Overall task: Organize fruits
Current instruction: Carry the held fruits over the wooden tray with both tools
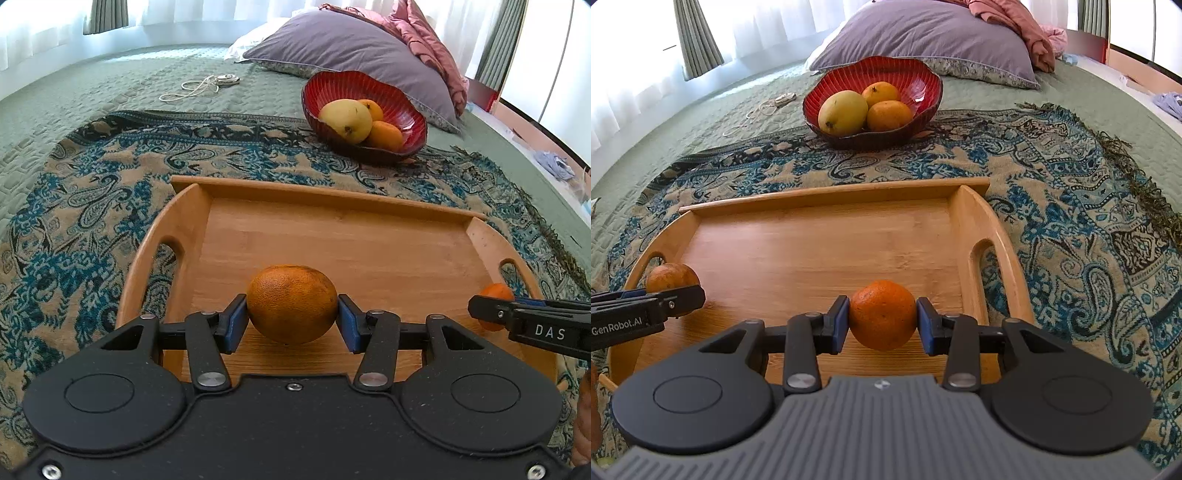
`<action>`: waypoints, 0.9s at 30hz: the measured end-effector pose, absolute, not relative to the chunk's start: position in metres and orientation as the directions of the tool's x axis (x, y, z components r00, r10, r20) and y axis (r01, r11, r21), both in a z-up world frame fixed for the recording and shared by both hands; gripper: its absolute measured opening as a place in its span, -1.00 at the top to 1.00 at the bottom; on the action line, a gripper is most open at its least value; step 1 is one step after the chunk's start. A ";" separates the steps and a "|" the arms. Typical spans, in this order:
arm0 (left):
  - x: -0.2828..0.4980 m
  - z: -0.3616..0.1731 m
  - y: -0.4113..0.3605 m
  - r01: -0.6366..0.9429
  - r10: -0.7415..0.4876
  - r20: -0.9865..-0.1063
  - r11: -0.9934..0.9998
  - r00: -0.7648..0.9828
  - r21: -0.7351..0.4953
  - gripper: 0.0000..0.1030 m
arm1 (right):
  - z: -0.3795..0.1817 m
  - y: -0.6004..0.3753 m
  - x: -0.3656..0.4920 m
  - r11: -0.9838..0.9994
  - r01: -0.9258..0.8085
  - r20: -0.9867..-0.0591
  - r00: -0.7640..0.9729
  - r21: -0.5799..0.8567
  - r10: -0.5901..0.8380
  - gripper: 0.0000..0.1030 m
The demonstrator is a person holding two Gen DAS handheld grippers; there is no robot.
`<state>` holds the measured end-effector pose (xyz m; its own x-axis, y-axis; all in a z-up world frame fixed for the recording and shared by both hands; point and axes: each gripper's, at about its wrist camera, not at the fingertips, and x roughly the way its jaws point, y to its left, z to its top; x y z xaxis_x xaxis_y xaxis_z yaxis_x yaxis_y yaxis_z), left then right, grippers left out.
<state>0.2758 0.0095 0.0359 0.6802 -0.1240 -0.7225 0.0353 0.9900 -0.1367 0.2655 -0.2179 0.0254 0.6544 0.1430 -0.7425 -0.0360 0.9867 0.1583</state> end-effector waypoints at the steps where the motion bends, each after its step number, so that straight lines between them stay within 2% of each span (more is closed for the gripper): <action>1: 0.276 0.034 0.009 0.035 -0.125 -0.725 0.990 0.678 -0.137 0.06 | 0.024 -0.218 0.266 0.987 -0.037 -0.744 0.653 0.158 0.143 0.17; 21: 0.279 0.032 0.004 0.048 -0.117 -0.723 0.992 0.680 -0.115 0.04 | 0.019 -0.211 0.269 0.990 -0.045 -0.749 0.650 0.133 0.130 0.12; 24: 0.279 0.032 0.003 0.050 -0.115 -0.725 0.993 0.679 -0.110 0.04 | 0.019 -0.210 0.269 0.991 -0.047 -0.750 0.649 0.127 0.127 0.08; 27: 0.277 0.033 0.002 0.053 -0.108 -0.726 0.994 0.679 -0.098 0.04 | 0.019 -0.209 0.269 0.991 -0.047 -0.751 0.648 0.127 0.126 -0.04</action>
<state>0.2770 0.0018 0.0331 0.6791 -0.1078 -0.7261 0.0526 0.9938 -0.0984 0.2689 -0.2089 0.0194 0.6481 0.1264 -0.7510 -0.0465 0.9909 0.1266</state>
